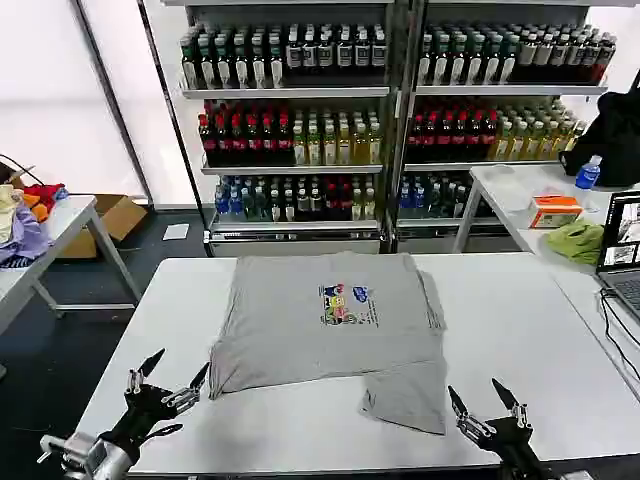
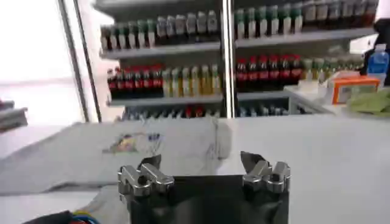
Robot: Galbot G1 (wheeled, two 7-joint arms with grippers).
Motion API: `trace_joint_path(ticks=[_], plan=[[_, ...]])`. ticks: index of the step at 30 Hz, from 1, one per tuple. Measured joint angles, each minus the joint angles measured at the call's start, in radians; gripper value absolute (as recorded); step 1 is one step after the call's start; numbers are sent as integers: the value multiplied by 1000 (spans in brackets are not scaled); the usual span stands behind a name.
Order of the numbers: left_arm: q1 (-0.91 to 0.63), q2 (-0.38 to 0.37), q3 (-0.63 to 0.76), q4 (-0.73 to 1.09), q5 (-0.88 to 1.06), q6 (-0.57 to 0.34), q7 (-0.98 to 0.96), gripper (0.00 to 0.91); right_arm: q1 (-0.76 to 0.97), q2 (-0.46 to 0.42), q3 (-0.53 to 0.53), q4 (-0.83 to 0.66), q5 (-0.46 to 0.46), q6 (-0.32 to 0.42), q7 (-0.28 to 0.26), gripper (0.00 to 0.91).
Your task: Fold and organize the clothes.
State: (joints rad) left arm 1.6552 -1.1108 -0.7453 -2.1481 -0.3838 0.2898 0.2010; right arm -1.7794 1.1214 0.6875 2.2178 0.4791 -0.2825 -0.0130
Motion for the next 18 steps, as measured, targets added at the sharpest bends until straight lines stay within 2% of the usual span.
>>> trace_joint_path(ticks=[5,9,18], plan=[[-41,88,61,16,-81,106,-38,907,41,-19,-59,12,-16,-108,75,907],[-74,128,114,42,-123,160,-63,907,54,-19,-110,12,-38,-164,112,907],[-122,156,193,85,-173,229,-95,907,61,-1,-184,6,-79,-236,128,907]])
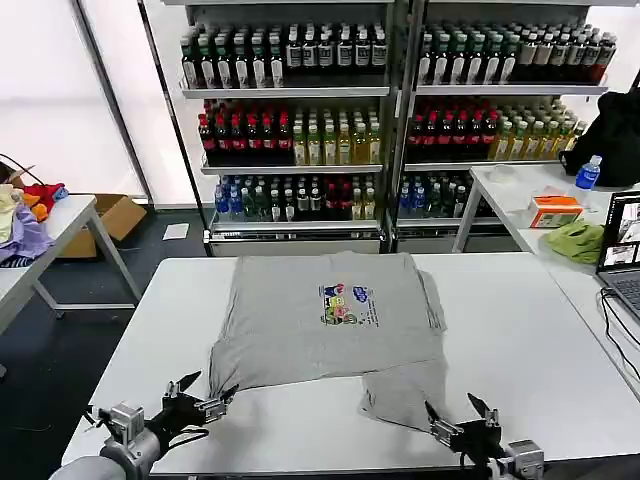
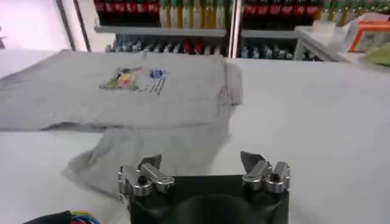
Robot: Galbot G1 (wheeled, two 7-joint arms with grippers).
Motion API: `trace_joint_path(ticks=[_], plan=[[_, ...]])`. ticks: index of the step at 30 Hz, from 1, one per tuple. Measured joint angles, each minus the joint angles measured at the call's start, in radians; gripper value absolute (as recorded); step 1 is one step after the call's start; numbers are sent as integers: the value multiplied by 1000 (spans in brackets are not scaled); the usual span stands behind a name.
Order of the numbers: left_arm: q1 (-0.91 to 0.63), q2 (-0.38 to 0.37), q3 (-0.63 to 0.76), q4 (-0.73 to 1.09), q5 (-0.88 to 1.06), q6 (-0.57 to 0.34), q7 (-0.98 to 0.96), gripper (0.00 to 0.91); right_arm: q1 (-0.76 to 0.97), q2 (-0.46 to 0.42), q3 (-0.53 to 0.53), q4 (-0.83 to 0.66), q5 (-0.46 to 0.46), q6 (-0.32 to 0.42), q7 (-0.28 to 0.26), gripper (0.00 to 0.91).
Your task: Fold and organize the clothes.
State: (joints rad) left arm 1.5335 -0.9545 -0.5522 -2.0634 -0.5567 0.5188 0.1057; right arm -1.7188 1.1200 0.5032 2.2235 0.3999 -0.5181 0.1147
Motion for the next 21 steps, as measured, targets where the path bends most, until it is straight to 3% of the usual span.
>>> trace_joint_path(ticks=[7,8,9,10,11,12,13,15,21], plan=[[-48,-4,20,46,-18,23,-12,907,2,16,-29,-7,-17,-27,4,907],[-54,-4,22,52,-20,24,-12,846,4,17,-32,-9,-19,-29,5,907],[-61,-5,24,59,-21,26,-12,675,5,19,-36,-10,-21,-30,6,504],[-68,-6,25,66,-23,27,-12,595,8,22,-40,-13,-24,-32,7,191],[-75,-8,26,73,-24,28,-13,464,11,24,-41,-16,-25,-33,7,0],[-82,-9,27,81,-25,29,-14,383,13,25,-43,-19,-26,-33,7,0],[-87,-10,27,88,-26,30,-14,212,15,26,-44,-22,-26,-33,7,0],[-92,-10,31,100,-26,30,-16,50,17,28,-45,-27,-28,-33,7,0],[-89,-9,37,114,-14,25,-13,10,16,30,-56,-32,-31,-24,4,0]])
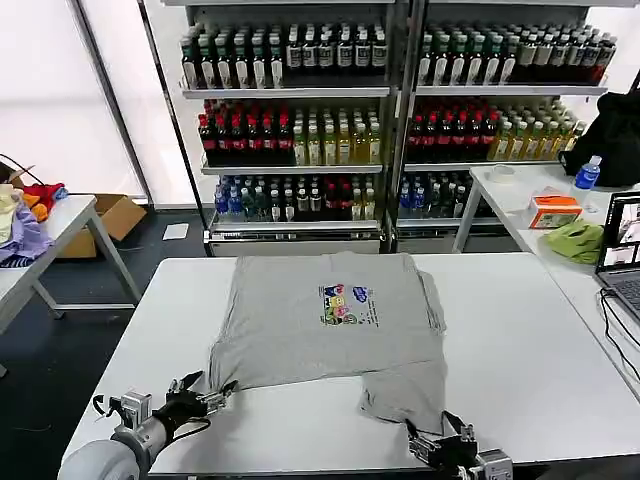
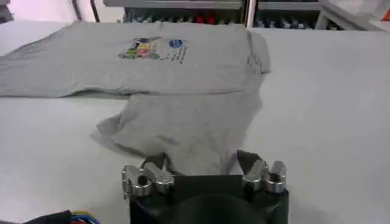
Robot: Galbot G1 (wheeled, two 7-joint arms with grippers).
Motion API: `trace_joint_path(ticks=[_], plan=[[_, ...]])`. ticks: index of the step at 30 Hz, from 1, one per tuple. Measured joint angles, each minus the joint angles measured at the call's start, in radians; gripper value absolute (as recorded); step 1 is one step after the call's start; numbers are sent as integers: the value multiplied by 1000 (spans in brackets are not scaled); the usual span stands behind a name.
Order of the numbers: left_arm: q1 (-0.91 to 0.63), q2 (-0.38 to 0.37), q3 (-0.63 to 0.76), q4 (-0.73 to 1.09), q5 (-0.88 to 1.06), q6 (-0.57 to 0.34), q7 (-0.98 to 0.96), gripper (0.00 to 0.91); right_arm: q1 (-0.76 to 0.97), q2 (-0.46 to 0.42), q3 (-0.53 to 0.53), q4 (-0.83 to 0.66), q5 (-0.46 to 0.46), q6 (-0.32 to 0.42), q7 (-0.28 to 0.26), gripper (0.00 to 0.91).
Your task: Fold and organize the clothes.
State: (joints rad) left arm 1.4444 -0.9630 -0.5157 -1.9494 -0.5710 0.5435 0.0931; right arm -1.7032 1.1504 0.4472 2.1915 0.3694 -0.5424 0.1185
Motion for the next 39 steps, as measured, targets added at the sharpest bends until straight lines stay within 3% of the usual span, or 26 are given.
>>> trace_joint_path(ticks=[8,20,39], plan=[[25,-15,10,-3,43,-5,13,10,4,4,2,0,17,15,3,0],[64,-46,8,-26,86,-5,12,10,-36,-1,28,30,11,63,-35,0],[215,-61,-82,-195,111,38,-12,10,-314,-9,116,182,-88,203,-127,0]])
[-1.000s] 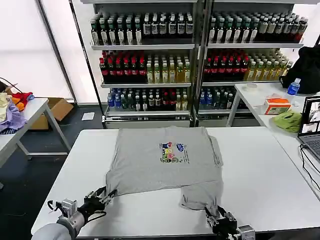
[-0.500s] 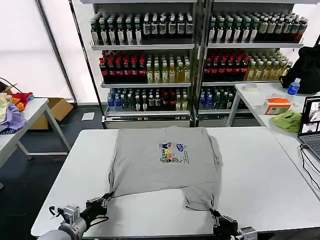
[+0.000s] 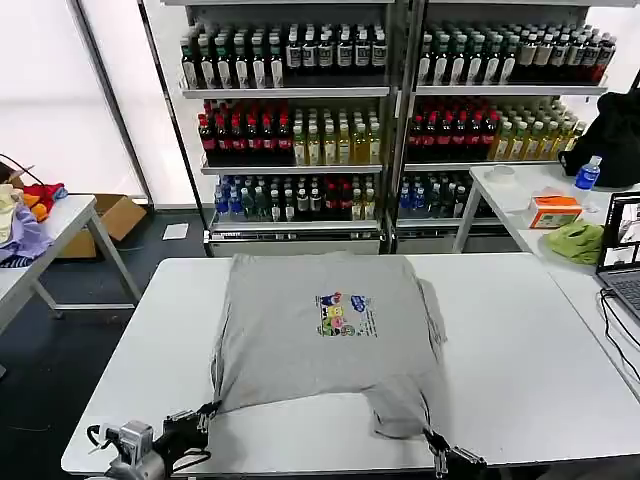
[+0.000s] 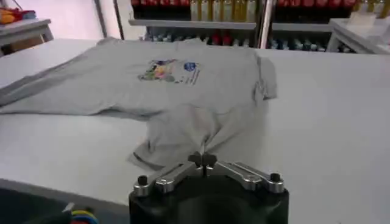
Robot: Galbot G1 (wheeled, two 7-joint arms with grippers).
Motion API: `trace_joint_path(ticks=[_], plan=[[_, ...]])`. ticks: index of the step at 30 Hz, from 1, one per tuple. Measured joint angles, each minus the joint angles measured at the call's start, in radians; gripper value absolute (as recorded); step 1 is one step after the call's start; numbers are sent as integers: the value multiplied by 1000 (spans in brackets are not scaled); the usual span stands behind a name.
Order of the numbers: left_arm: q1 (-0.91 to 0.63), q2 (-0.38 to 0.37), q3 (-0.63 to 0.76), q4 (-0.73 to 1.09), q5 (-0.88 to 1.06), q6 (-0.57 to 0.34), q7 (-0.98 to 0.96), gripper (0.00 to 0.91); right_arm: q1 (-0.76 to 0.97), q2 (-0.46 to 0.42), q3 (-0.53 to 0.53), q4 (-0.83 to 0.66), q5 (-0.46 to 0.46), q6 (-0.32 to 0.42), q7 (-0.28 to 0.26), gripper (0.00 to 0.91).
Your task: Fold and organize the clothes.
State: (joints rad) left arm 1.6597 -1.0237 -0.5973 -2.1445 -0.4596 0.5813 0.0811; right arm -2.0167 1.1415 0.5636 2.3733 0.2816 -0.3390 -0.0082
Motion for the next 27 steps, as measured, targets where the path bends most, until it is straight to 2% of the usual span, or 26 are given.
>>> trace_joint_path(ticks=[6,14,27], plan=[[92,-1,-55,-77,5,0,-2,10,-72,5,12,26,-21,55,-27,0],[158,11,-100,-121,1,-1,9,10,-43,11,4,17,-19,111,-18,0],[-14,63,-79,-77,-126,-2,13,10,239,-29,-42,-74,71,129,62,0]])
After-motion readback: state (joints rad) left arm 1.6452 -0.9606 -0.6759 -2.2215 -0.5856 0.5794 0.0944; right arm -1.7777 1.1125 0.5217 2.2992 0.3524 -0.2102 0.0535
